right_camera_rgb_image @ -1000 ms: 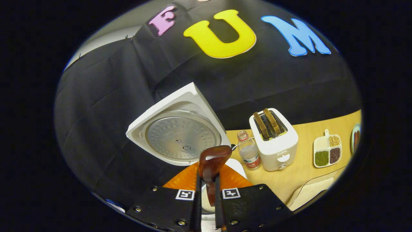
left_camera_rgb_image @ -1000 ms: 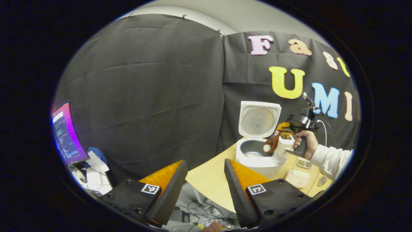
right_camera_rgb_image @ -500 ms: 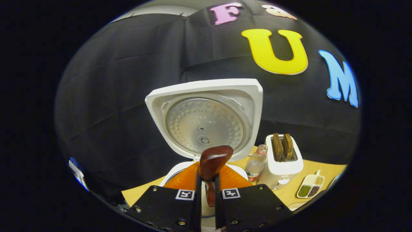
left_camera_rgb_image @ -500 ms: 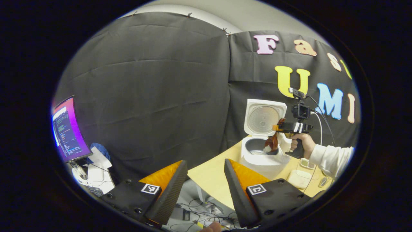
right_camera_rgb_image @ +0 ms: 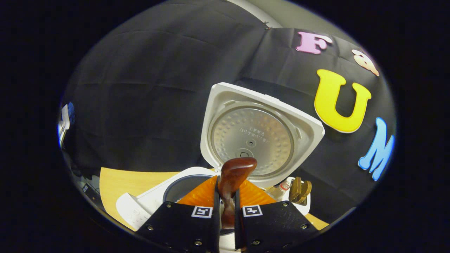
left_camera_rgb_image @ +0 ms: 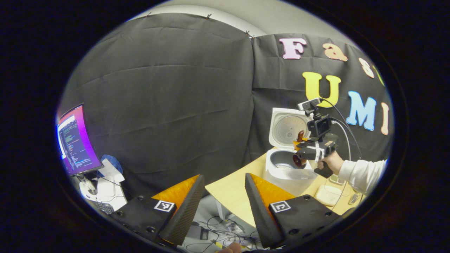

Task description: Close the left gripper, press the button to open the rice cooker; take a wooden spoon from the chopstick holder with the right hand, scoop a spoonful of rice and pour it into the rice cooker, then put the wooden spoon back into the chopstick holder.

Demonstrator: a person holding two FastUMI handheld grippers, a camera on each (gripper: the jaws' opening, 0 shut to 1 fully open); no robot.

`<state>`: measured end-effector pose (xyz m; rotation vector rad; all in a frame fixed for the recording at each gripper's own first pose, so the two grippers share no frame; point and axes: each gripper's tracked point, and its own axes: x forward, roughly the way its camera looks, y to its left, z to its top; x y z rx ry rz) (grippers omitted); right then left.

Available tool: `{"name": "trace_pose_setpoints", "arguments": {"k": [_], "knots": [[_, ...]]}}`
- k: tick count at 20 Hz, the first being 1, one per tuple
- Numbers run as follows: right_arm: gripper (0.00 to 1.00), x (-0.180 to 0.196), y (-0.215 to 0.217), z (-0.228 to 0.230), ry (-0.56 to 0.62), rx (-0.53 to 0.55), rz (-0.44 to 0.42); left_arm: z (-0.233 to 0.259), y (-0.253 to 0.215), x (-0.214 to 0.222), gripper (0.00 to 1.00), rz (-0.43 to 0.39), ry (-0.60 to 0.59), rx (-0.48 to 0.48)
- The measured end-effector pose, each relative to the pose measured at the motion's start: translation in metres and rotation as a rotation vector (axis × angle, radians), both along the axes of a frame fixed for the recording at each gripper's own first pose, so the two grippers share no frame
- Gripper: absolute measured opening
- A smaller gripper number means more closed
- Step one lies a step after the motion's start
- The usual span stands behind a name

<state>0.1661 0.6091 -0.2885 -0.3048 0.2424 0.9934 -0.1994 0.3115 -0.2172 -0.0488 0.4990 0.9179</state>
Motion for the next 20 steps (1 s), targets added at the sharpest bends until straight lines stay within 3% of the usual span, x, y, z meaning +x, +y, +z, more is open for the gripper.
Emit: {"name": "trace_pose_setpoints", "arguments": {"k": [6,10,14,15,18,19,20], "knots": [[0.17,-0.011,-0.014,0.023,0.026,0.041,0.008,0.007,-0.009,-0.001,0.84,-0.013,-0.01,0.015],[0.17,-0.021,-0.039,0.036,0.168,0.109,-0.014,0.009,-0.015,-0.002,0.84,-0.036,-0.033,0.016],[0.17,-0.024,-0.088,0.052,0.233,0.145,-0.081,0.019,-0.023,0.001,0.83,-0.086,-0.072,0.02],[0.17,-0.025,-0.101,0.055,0.257,0.158,-0.103,0.021,-0.025,0.001,0.89,-0.103,-0.079,0.018],[0.17,-0.021,-0.149,0.064,0.333,0.204,-0.2,0.025,-0.031,-0.005,0.89,-0.153,-0.111,0.007],[0.17,-0.02,-0.167,0.067,0.353,0.215,-0.237,0.027,-0.034,-0.006,0.79,-0.171,-0.125,0.003],[0.17,-0.019,-0.188,0.068,0.373,0.226,-0.273,0.028,-0.034,-0.007,0.79,-0.188,-0.136,-0.002]]}}
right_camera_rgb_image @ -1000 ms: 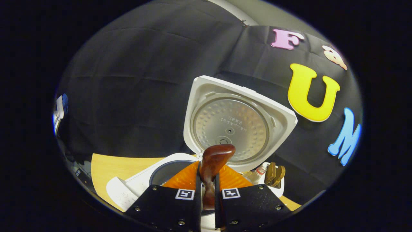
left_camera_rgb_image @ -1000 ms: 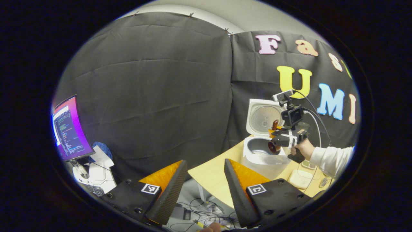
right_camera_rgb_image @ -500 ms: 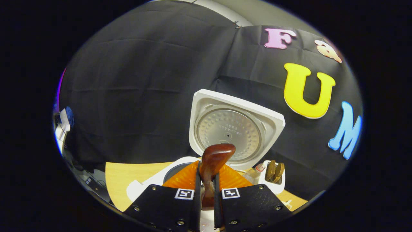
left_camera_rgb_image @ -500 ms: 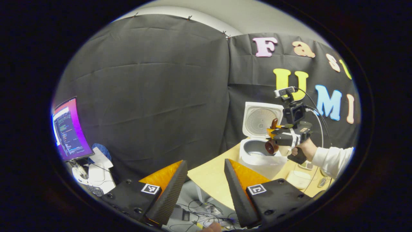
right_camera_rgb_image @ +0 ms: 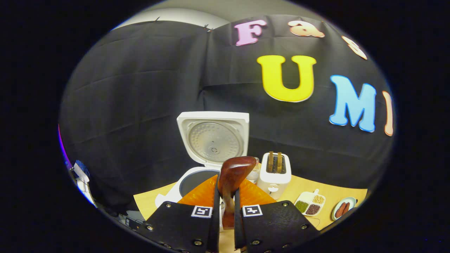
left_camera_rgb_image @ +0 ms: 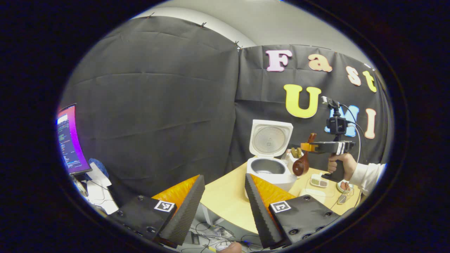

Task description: Close the left gripper, press the button to open the rice cooker; take a wooden spoon from the chopstick holder with the right hand, scoop a spoonful of rice and pour it into the rice cooker, then put the wooden spoon back into the chopstick holder.

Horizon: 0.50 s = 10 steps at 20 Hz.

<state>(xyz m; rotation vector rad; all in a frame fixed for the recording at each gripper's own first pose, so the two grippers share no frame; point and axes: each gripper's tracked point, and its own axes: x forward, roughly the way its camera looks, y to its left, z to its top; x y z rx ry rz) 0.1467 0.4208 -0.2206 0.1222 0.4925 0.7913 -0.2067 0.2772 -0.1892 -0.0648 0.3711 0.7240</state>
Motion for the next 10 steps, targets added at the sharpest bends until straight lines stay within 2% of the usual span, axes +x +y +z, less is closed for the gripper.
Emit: {"name": "trace_pose_setpoints", "arguments": {"k": [3,9,10], "knots": [[0.17,0.001,-0.068,0.005,0.046,0.004,-0.117,-0.005,-0.01,0.005,0.79,-0.077,-0.024,-0.001],[0.17,0.011,-0.199,-0.001,0.08,-0.029,-0.335,-0.026,-0.051,0.033,0.78,-0.222,-0.066,-0.08],[0.17,0.012,-0.219,-0.002,0.083,-0.029,-0.364,-0.026,-0.056,0.036,0.83,-0.231,-0.068,-0.083]]}}
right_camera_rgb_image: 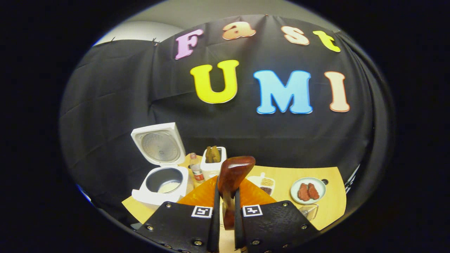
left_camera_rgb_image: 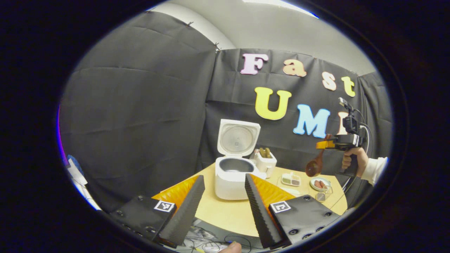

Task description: Close the left gripper, press the button to open the rice cooker; take a wooden spoon from the chopstick holder with the right hand, scoop a spoonful of rice and pour it into the rice cooker, then put the wooden spoon back into the chopstick holder.

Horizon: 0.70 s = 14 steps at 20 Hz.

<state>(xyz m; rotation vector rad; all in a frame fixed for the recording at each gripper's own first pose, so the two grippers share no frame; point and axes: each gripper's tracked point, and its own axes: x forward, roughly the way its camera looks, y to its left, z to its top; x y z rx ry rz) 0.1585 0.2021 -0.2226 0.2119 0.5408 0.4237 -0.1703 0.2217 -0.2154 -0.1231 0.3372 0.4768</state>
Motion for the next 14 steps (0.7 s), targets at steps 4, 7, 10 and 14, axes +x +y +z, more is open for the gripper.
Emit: {"name": "trace_pose_setpoints", "arguments": {"k": [4,7,10,14], "knots": [[0.17,0.014,-0.073,-0.018,0.037,0.033,-0.111,0.014,-0.017,0.016,0.78,-0.015,0.0,0.036],[0.17,0.029,-0.121,-0.044,0.084,0.065,-0.166,0.014,-0.037,0.034,0.78,-0.003,0.017,0.05],[0.17,0.045,-0.159,-0.074,0.11,0.075,-0.186,0.006,-0.07,0.059,0.78,0.003,0.042,0.04],[0.17,0.059,-0.189,-0.122,0.167,0.091,-0.194,-0.007,-0.114,0.091,0.83,0.053,0.069,0.008]]}}
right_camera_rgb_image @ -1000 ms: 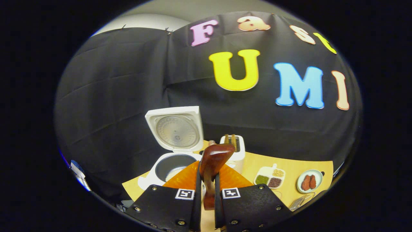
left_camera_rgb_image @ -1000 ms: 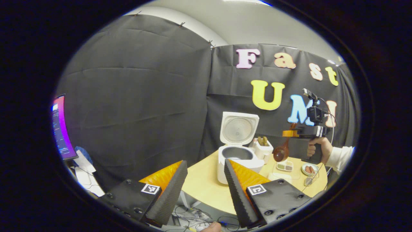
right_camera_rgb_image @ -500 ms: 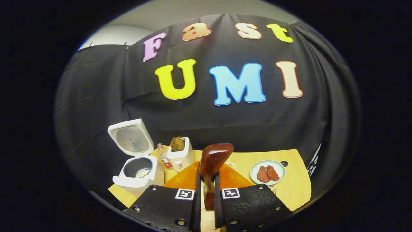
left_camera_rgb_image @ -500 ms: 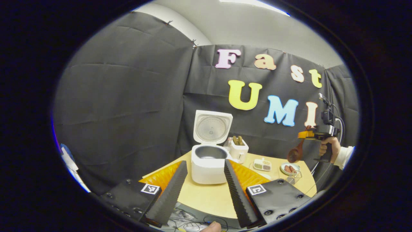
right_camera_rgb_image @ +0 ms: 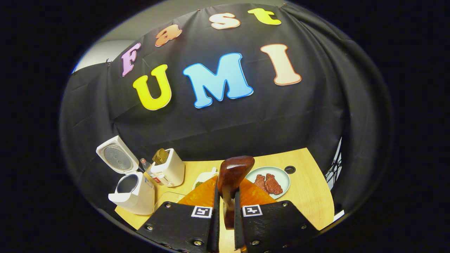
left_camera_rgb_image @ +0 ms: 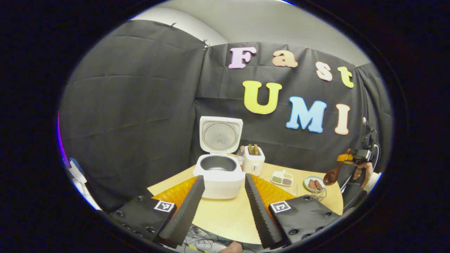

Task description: Close the left gripper, press the button to open the rice cooker; take a wooden spoon from the chopstick holder with the right hand, scoop a spoonful of rice and pour it into the rice cooker, then put the wooden spoon back into the chopstick holder.

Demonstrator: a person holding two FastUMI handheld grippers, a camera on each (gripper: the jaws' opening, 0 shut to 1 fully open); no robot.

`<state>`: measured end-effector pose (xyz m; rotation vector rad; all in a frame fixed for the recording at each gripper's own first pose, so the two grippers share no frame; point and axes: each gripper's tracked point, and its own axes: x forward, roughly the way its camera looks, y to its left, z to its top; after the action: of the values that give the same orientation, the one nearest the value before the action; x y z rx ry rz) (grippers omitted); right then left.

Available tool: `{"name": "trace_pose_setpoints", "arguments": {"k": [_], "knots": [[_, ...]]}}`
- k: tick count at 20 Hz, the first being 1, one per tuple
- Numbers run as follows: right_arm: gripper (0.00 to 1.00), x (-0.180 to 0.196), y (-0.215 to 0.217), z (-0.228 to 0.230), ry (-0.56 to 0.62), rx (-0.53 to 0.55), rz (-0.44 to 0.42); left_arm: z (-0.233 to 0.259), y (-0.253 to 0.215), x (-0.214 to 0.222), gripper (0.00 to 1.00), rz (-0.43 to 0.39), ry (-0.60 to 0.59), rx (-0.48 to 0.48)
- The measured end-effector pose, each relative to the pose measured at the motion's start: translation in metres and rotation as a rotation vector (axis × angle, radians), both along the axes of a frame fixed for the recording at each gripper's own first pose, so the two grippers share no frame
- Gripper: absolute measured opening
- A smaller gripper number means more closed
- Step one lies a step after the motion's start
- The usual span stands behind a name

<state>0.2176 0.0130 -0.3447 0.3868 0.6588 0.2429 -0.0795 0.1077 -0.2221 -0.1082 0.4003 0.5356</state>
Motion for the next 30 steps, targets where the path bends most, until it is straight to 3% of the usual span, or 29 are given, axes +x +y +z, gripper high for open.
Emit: {"name": "trace_pose_setpoints", "arguments": {"k": [4,7,8,9,11,20,22,23,26,30], "knots": [[0.17,0.006,-0.013,-0.061,0.079,0.017,-0.014,-0.018,-0.03,-0.002,0.78,0.05,0.064,-0.038],[0.17,0.007,-0.017,-0.096,0.13,0.051,-0.04,-0.025,-0.04,-0.004,0.78,0.042,0.142,0.003],[0.17,0.007,-0.018,-0.104,0.146,0.062,-0.047,-0.026,-0.042,-0.002,0.89,0.04,0.154,0.005],[0.17,0.007,-0.017,-0.114,0.163,0.071,-0.054,-0.024,-0.044,0.0,0.84,0.036,0.158,0.007],[0.17,0.006,-0.018,-0.125,0.185,0.084,-0.07,-0.021,-0.047,0.002,0.84,0.031,0.172,0.03],[0.17,-0.001,-0.026,-0.155,0.289,0.194,-0.129,-0.032,-0.065,0.019,0.84,-0.004,0.199,0.04],[0.19,-0.009,-0.025,-0.161,0.329,0.238,-0.136,-0.03,-0.07,0.021,0.79,-0.01,0.194,0.039],[0.21,-0.009,-0.026,-0.16,0.323,0.259,-0.134,-0.031,-0.073,0.02,0.84,-0.015,0.196,0.037],[0.22,-0.02,-0.034,-0.162,0.328,0.259,-0.134,-0.034,-0.079,0.022,0.84,-0.031,0.2,0.03],[0.37,-0.031,-0.037,-0.158,0.347,0.286,-0.105,-0.036,-0.088,0.033,0.83,-0.056,0.192,0.023]]}}
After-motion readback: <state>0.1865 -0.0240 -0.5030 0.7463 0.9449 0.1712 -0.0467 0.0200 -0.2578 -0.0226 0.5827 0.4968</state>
